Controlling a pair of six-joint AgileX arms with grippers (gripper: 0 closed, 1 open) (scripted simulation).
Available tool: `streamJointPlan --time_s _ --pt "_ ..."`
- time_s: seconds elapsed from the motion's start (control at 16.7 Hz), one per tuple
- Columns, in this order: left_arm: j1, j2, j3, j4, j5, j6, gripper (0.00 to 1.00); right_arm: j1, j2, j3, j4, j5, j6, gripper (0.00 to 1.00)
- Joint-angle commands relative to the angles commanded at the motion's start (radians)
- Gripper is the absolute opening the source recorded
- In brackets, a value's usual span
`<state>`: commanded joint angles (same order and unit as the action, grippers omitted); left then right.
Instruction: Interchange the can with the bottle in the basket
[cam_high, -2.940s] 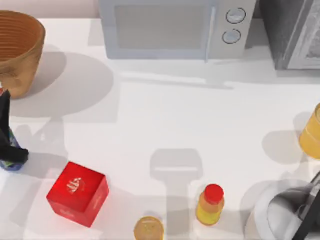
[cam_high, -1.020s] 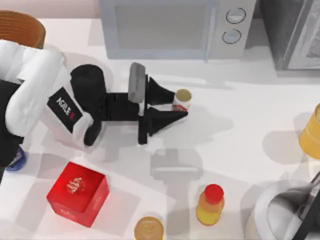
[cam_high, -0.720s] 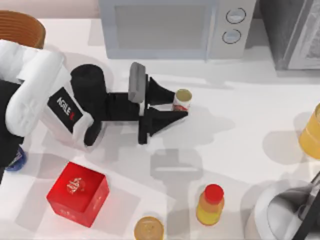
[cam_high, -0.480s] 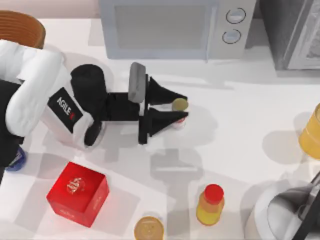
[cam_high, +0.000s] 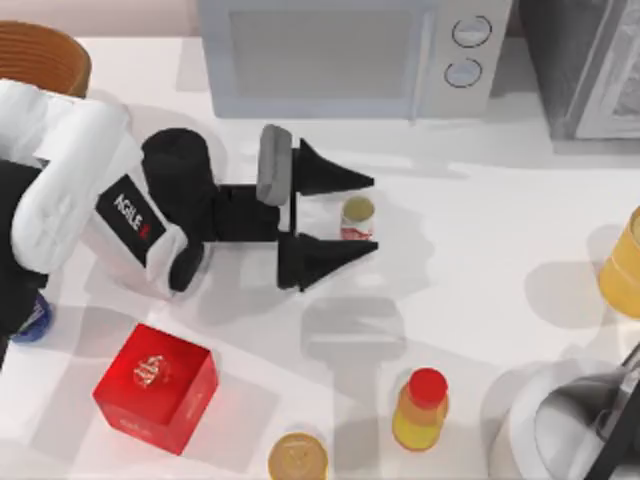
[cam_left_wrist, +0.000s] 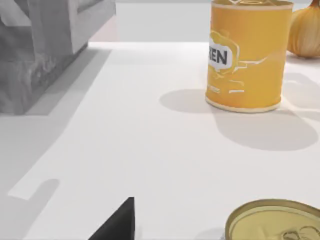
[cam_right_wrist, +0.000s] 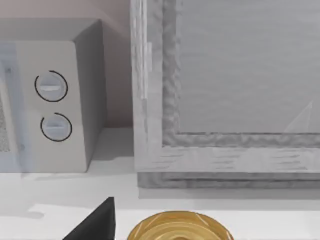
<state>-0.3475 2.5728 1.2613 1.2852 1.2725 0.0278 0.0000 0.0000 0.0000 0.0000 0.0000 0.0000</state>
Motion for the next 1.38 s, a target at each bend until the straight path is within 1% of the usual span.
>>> streamJointPlan --time_s 0.48,0.72,0.84,0.96,1.2,1.38 --pt "0.007 -0.009 -0.002 -0.002 -0.007 0.002 1.0 0.0 0.0 0.0 0.0 0.0 0.0 1.0" --pt "0.039 -0.145 -0.032 -0.034 -0.083 0.023 1.0 0.0 0.0 0.0 0.0 0.0 0.0 1.0" --pt "0.062 -0.271 -0.063 -0.066 -0.145 0.035 1.0 0.0 0.0 0.0 0.0 0.0 0.0 1.0" --pt "0.091 -0.436 -0.119 -0.123 -0.229 0.042 1.0 0.0 0.0 0.0 0.0 0.0 0.0 1.0" --pt "0.156 -0.86 -0.305 -0.312 -0.445 0.031 1.0 0.0 0.0 0.0 0.0 0.0 0.0 1.0" --pt "0.203 -1.268 -0.482 -0.493 -0.62 0.005 1.0 0.0 0.0 0.0 0.0 0.0 0.0 1.0"
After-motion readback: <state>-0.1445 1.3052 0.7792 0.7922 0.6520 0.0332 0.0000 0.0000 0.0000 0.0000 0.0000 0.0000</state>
